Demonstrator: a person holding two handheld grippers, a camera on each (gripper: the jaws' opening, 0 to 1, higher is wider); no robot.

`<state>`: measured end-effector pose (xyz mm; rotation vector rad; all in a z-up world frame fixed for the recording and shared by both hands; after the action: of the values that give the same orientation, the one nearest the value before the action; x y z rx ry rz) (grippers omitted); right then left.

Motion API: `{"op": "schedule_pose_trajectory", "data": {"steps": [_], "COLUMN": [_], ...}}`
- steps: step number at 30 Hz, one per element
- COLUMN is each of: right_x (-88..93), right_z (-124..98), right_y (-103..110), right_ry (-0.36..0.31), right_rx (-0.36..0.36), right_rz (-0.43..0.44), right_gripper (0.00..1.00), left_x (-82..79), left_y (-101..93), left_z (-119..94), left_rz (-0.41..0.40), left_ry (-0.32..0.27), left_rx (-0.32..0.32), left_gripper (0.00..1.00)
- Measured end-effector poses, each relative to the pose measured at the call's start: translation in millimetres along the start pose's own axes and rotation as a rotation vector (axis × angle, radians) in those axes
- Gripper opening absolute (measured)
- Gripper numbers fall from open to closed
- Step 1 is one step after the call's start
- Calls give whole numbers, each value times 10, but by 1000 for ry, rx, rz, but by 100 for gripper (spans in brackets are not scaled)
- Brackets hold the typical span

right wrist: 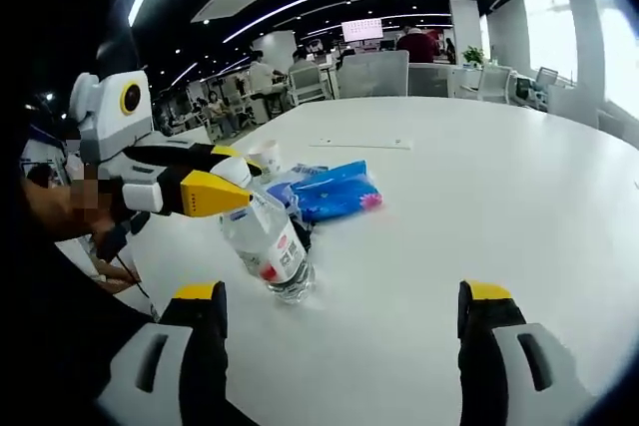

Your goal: Arrange the tabletop items into an orderly group along one side of the table until the central work area is clear of visible clutter.

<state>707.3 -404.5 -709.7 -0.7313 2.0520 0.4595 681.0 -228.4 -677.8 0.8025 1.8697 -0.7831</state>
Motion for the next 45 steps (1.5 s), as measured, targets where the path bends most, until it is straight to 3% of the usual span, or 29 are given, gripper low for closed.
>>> {"op": "schedule_pose_trajectory", "data": {"steps": [2,3,8,14,19,23,26,33,45], "right_x": [52,94,185,246,240,133,57,-58,-169], "right_z": [2,18,59,79,67,97,111,123,191], "right_y": [-11,-11,-9,-48,-103,-147,-132,-133,-90], "right_ry": [14,26,48,57,48,27,16,-1,-7], "right_rx": [6,8,9,12,22,40,33,16,0], "right_rz": [12,17,29,37,37,38,21,17,-5], "right_gripper": [92,92,92,93,93,93,94,100,100], "left_x": [18,46,98,104,79,-218,-408,-504,-593], "left_y": [-24,-16,-11,25,-12,-3,223,382,790], "left_z": [75,116,214,224,221,-54,-423,-691,-1296], "left_rz": [-22,-71,-46,-18,14,-18,-32,-27,-70], "left_ry": [6,-5,12,17,42,-2,-29,-33,-51], "left_rx": [-37,-62,-193,-243,-212,-191,-202,-234,-251], "left_gripper": [19,19,19,18,19,19,19,18,18]}}
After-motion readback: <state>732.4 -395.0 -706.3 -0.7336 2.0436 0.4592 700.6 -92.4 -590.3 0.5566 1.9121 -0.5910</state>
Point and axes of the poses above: the point that each gripper's makers call its tool centre point, and the gripper's own axes: z roughly forward along the fingers, y roughly to its left, x roughly out of its underside, the point moved 7 cm from there along -z, roughly backward along the fingers, and after that the axes turned 10 degrees about x, right-handed, at the moved point
